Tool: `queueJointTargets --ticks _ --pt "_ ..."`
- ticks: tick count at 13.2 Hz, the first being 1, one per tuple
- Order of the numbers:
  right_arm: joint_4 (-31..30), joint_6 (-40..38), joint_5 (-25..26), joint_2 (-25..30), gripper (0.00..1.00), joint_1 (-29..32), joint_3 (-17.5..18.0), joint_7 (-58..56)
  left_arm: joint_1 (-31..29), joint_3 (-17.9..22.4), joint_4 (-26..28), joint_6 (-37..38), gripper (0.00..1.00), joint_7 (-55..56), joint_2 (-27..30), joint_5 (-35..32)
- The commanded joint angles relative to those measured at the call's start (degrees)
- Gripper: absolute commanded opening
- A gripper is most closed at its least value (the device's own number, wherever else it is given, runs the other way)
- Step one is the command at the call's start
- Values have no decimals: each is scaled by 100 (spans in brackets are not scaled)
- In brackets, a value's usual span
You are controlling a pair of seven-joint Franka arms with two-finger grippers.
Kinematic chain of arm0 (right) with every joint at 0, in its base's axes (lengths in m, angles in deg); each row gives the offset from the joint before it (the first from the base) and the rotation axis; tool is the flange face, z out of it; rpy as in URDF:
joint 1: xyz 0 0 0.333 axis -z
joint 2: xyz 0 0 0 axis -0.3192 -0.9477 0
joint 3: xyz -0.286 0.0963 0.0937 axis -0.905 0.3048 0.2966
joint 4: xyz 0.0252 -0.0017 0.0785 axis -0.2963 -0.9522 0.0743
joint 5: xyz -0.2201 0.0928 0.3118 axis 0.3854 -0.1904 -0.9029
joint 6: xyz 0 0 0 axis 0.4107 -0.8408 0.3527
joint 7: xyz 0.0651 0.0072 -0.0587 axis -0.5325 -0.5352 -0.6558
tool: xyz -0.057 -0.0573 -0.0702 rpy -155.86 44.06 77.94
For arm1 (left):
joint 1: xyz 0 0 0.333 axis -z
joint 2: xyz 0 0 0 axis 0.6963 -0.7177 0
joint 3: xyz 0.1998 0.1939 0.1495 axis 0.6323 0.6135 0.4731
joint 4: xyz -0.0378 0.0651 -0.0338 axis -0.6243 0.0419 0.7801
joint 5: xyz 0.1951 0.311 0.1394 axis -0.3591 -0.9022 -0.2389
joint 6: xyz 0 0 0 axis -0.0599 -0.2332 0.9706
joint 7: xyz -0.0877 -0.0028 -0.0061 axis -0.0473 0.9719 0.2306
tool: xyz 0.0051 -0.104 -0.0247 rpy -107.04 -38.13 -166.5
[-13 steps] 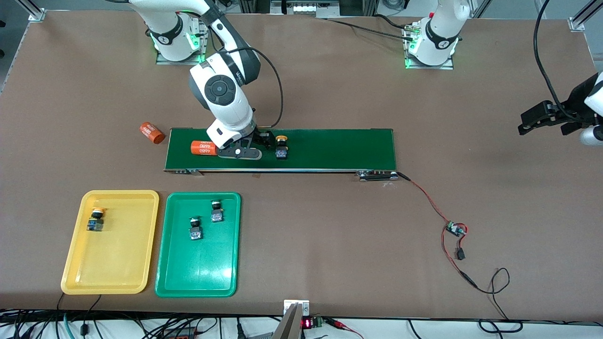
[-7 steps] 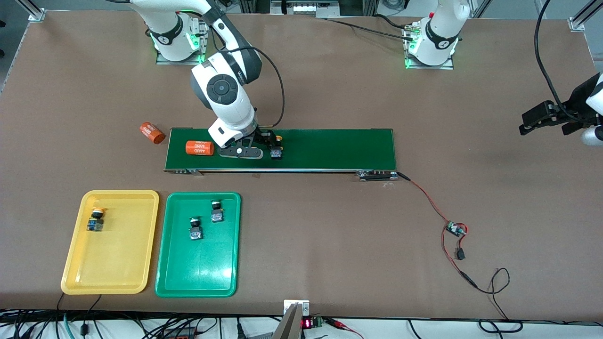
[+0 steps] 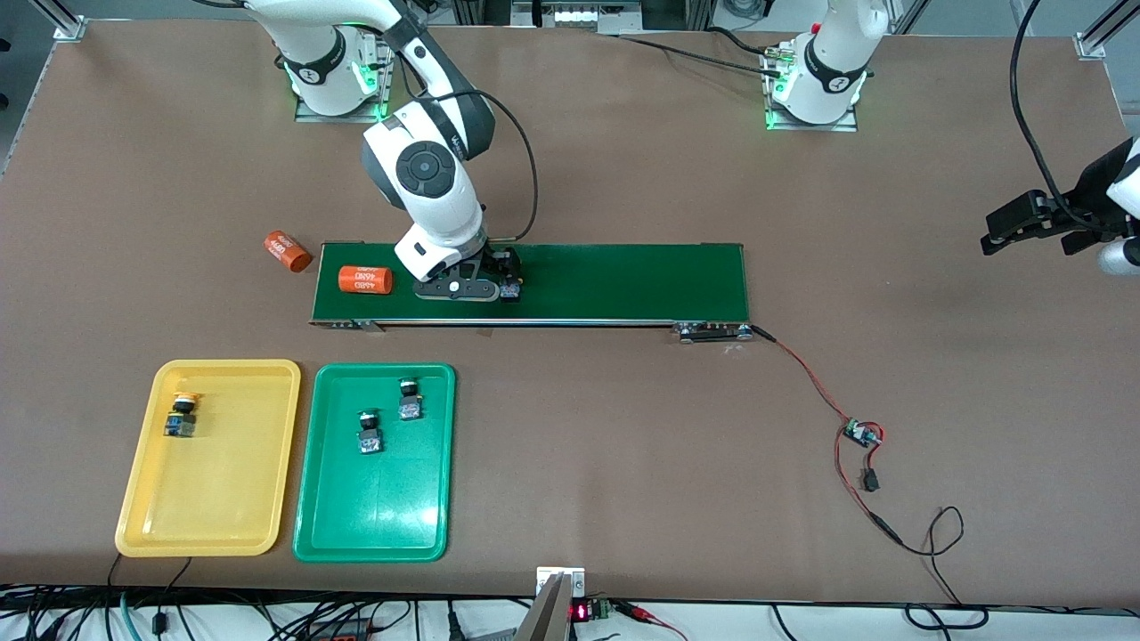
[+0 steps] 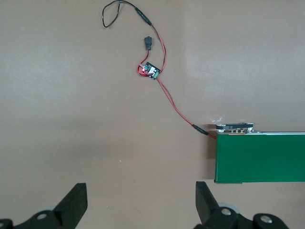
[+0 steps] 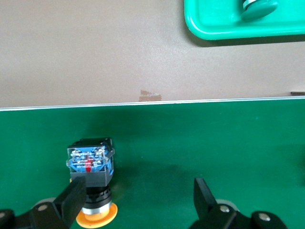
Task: Sort buttons by color to trays
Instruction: 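Grasp the yellow-capped button at the belt end with the right gripper, then carry the button with the right gripper down into the yellow tray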
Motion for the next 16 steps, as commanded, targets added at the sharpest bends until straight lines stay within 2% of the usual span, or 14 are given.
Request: queueJointTargets --ticks 1,12,13,14,15,16 --pt "151 -137 57 -76 100 -56 -37 -20 -29 -35 47 37 100 -58 81 -79" --pt "195 -120 57 -304 100 -109 -37 42 -29 -79 46 64 100 -58 90 -97" --pt "186 -120 66 -348 95 -109 -37 42 -29 -79 46 64 100 -58 90 -97" --pt "195 -120 83 -357 72 -109 -37 33 -29 -79 46 90 100 -58 90 -97" --pt "195 -120 84 -357 46 -118 -37 24 -29 -79 46 99 100 -58 90 -97" --pt "186 -120 84 -357 33 -118 -37 15 -29 -79 46 108 100 -58 90 -97"
